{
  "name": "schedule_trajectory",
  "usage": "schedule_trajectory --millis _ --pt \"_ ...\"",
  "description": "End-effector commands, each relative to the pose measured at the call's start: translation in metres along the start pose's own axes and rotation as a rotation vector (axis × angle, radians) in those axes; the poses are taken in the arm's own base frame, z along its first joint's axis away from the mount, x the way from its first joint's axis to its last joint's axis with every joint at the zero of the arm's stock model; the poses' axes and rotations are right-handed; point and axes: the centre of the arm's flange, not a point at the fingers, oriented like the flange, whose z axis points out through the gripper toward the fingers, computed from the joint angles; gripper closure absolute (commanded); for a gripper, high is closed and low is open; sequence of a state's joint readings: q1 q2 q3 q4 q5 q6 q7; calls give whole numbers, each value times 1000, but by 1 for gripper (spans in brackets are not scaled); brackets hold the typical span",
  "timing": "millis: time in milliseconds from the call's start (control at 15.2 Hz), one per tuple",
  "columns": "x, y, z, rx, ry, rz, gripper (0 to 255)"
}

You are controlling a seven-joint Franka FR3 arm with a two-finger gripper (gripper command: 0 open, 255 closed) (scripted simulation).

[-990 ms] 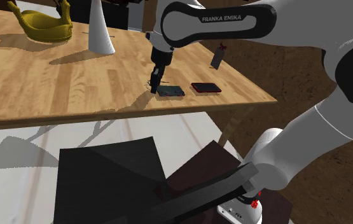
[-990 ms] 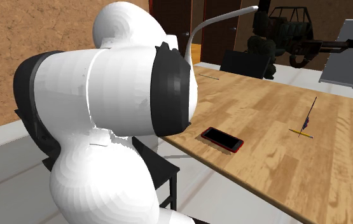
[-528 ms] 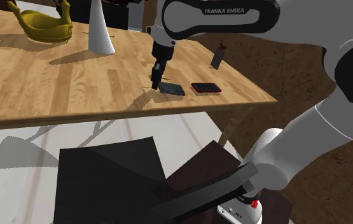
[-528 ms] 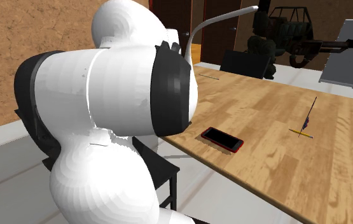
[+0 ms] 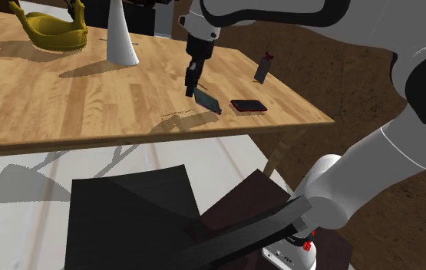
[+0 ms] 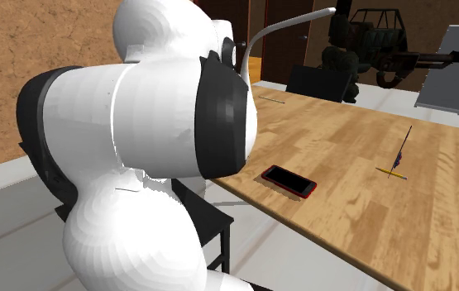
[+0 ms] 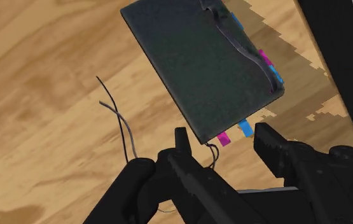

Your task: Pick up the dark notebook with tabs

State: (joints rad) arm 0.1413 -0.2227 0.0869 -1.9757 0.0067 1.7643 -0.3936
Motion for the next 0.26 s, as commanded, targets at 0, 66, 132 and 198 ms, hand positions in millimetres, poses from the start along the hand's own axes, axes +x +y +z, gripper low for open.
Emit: schedule_trajectory --millis 0,66,132,198 --pt "1 -1 -12 0 0 0 255" --pt "1 -1 -17 0 0 0 255" --pt "1 -1 -18 0 0 0 255" --pt "1 -1 -18 0 0 0 255"
